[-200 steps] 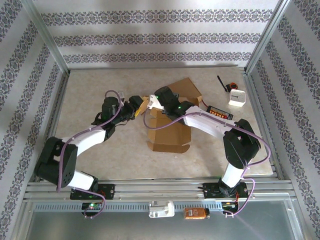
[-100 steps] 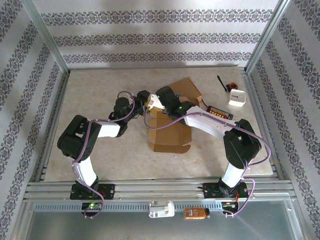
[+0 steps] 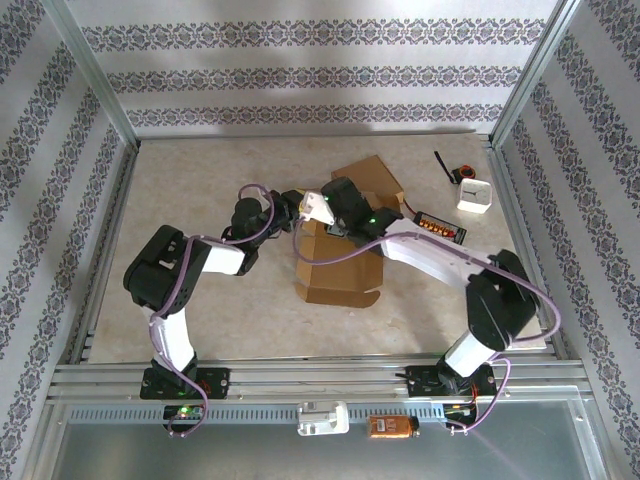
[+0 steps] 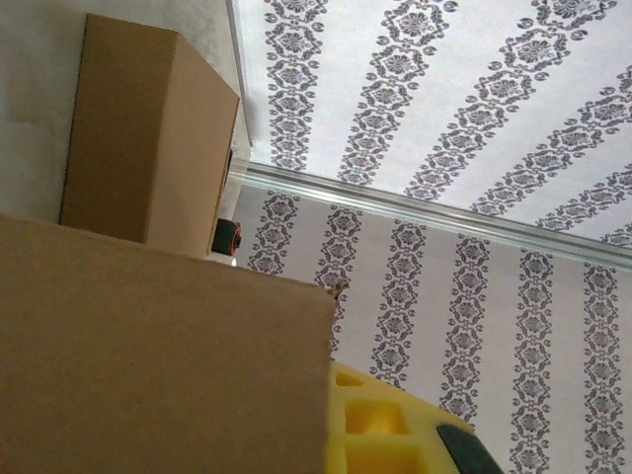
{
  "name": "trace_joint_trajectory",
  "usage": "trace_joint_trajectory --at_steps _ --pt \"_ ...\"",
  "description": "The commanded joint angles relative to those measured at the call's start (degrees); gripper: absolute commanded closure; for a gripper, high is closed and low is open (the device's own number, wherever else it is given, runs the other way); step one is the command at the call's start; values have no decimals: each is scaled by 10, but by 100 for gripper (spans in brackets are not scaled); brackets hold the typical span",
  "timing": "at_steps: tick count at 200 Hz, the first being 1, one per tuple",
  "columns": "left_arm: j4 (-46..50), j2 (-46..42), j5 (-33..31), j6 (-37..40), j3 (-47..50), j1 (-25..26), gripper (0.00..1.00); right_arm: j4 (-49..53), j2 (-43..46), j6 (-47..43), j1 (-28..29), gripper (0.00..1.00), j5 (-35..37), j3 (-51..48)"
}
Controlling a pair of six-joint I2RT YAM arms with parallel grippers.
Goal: Fold the paper box
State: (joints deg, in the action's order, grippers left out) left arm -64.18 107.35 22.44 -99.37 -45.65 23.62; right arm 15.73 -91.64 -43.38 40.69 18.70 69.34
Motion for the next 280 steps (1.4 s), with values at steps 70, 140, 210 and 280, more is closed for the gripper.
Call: trace_joint_trajectory --at_steps 70,140,210,280 --pt "81 3 77 135 -56 6 99 289 -62 306 -269 6 -599 240" --pt "102 4 97 149 -79 5 99 398 -248 255 -306 10 -713 377" --pt "132 6 129 173 -98 -8 98 330 -235 316 -291 20 -738 264" --pt "149 14 137 188 -101 -12 71 280 -233 376 -298 22 -720 243"
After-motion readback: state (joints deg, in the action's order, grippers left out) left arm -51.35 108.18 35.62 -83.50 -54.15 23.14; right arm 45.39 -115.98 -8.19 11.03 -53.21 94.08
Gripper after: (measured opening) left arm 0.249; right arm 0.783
